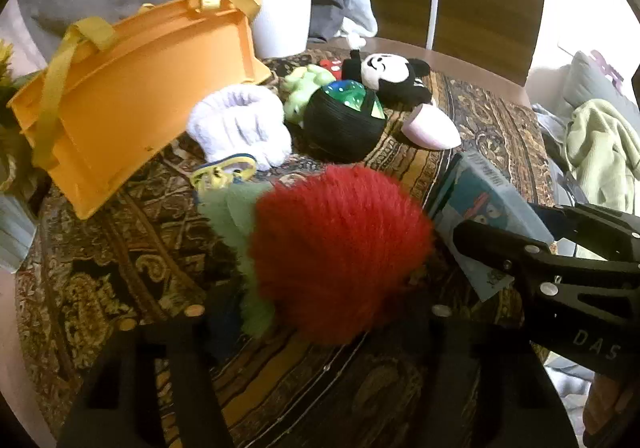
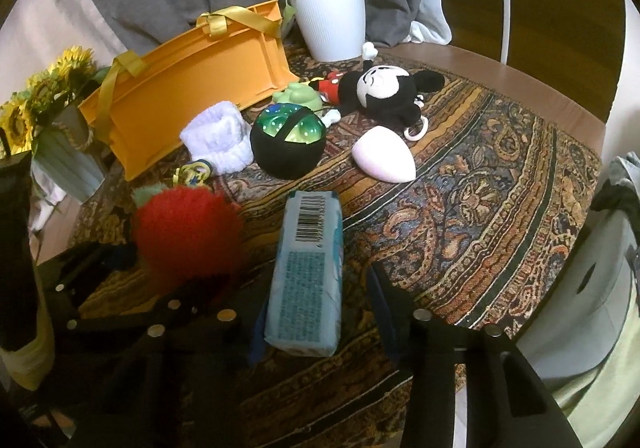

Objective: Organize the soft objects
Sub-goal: 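Reach the left tool to the red pompom while the right tool reaches the blue tissue box, then close the left tool on the red pompom while the right tool grasps the tissue box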

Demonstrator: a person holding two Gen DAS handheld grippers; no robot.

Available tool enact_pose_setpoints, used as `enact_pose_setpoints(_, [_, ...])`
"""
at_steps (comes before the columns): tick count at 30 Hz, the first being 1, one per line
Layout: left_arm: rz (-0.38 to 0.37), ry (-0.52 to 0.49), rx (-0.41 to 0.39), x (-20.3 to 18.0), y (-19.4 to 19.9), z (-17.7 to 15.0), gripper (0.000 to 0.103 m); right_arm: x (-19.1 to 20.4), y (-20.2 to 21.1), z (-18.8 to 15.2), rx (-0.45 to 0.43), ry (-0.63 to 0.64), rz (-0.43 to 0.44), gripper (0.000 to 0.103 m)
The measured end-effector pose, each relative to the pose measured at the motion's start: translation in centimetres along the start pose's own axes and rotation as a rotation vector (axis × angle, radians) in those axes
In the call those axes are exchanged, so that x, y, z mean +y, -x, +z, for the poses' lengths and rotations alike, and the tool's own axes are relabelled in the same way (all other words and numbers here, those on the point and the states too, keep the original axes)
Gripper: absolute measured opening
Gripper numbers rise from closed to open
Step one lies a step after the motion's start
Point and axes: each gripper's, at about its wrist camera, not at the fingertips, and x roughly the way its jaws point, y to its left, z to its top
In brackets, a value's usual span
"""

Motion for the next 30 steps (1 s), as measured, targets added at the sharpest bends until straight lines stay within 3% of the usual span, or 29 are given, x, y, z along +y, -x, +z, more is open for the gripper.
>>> enact_pose_setpoints(4, [-0.007,0.002,-0.005,0.0,-0.2,0.3,0.041,0.1,-0.3,-0.2,0.017,0.009,0.019,0.034])
enact_pose_setpoints(10, [-0.009,0.02,-0.028,0.0,-0.2,0.3,0.03,0.6,-0.2,-0.4,0.021,0.034,0.021,0.028])
enact_pose_setpoints(30, [0.083,0.16,-0.193,2.4,7.6,0.5,0.027,3.4,4.7,2.4,-0.09,0.082,0.071,0.028])
